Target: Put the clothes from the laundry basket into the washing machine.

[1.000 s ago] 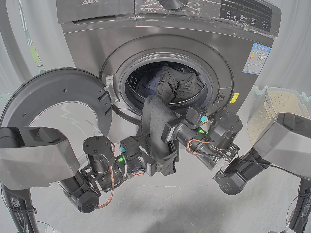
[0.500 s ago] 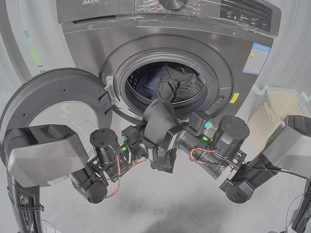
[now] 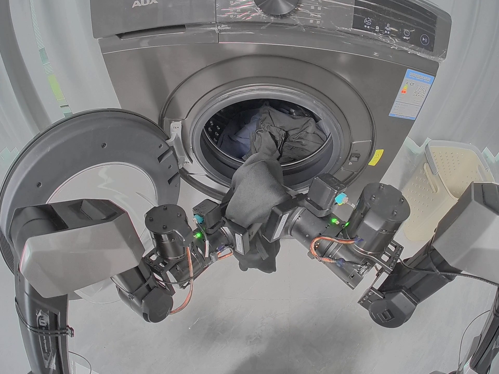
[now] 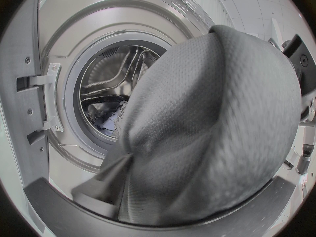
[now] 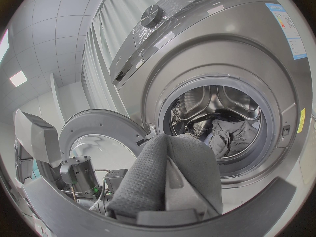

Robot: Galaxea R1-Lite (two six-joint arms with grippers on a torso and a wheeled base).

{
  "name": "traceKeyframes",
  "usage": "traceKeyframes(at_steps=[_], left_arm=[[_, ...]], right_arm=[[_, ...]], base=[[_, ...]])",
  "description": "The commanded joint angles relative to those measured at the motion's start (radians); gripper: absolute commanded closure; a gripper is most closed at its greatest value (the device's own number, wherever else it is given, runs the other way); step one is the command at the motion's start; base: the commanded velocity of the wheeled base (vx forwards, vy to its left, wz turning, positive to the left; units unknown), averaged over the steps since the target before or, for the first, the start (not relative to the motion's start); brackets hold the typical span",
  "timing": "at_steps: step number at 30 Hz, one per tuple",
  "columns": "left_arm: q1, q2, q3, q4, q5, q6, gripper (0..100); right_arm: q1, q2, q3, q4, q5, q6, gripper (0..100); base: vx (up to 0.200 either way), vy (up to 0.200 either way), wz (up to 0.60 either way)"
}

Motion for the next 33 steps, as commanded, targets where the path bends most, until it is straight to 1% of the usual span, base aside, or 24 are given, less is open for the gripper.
traceKeyframes(at_steps=[1, 4, 6, 8, 10, 14, 16, 19, 23, 24, 26, 28, 30, 33], left_arm=[[0.014, -0.006, -0.003, -0.001, 0.000, -0.001, 100], [0.026, -0.028, -0.002, -0.002, 0.002, -0.005, 100], [0.035, -0.046, 0.003, -0.002, 0.004, -0.019, 100], [0.040, -0.055, 0.004, -0.004, 0.004, -0.025, 100], [0.038, -0.067, 0.010, -0.004, 0.005, -0.025, 100], [0.026, -0.100, 0.027, -0.002, 0.005, -0.025, 100], [0.015, -0.140, 0.055, -0.002, 0.005, -0.027, 100], [0.017, -0.190, 0.107, -0.004, 0.004, -0.027, 100], [0.015, -0.259, 0.168, -0.004, -0.007, -0.027, 100], [0.014, -0.267, 0.173, -0.004, -0.007, -0.024, 100], [0.012, -0.273, 0.173, -0.004, -0.006, -0.024, 100], [0.010, -0.273, 0.176, -0.004, -0.006, -0.025, 100], [0.010, -0.270, 0.171, -0.004, -0.004, -0.025, 100], [0.012, -0.265, 0.173, -0.004, -0.004, -0.025, 100]], right_arm=[[-0.008, -0.007, 0.010, -0.001, 0.000, 0.001, 100], [-0.023, -0.007, 0.022, -0.001, -0.003, 0.006, 100], [-0.048, -0.007, 0.032, -0.001, -0.006, 0.013, 100], [-0.065, -0.005, 0.035, -0.001, -0.006, 0.013, 100], [-0.075, -0.001, 0.035, -0.001, -0.004, 0.015, 100], [-0.075, -0.001, 0.039, -0.001, -0.006, 0.015, 100], [-0.075, 0.004, 0.048, -0.001, -0.006, 0.016, 100], [-0.077, 0.008, 0.062, -0.002, -0.004, 0.016, 100], [-0.075, 0.013, 0.059, -0.007, 0.002, 0.018, 100], [-0.075, 0.011, 0.058, -0.009, 0.004, 0.018, 0], [-0.072, 0.005, 0.053, -0.010, 0.002, 0.018, 0], [-0.066, -0.010, 0.068, -0.009, 0.002, 0.019, 0], [-0.065, -0.061, 0.151, -0.004, 0.005, 0.016, 0], [-0.075, -0.110, 0.268, 0.007, 0.017, -0.008, 0]], base=[[0.000, 0.000, 0.00], [0.000, 0.000, 0.00], [0.000, 0.000, 0.00], [0.000, 0.000, 0.00], [0.000, 0.000, 0.00], [0.000, 0.000, 0.00], [0.000, 0.000, 0.00], [0.000, 0.000, 0.00], [0.000, 0.000, 0.00], [0.000, 0.000, 0.00], [0.000, 0.000, 0.00], [0.000, 0.000, 0.00], [0.000, 0.000, 0.00], [0.000, 0.000, 0.00]])
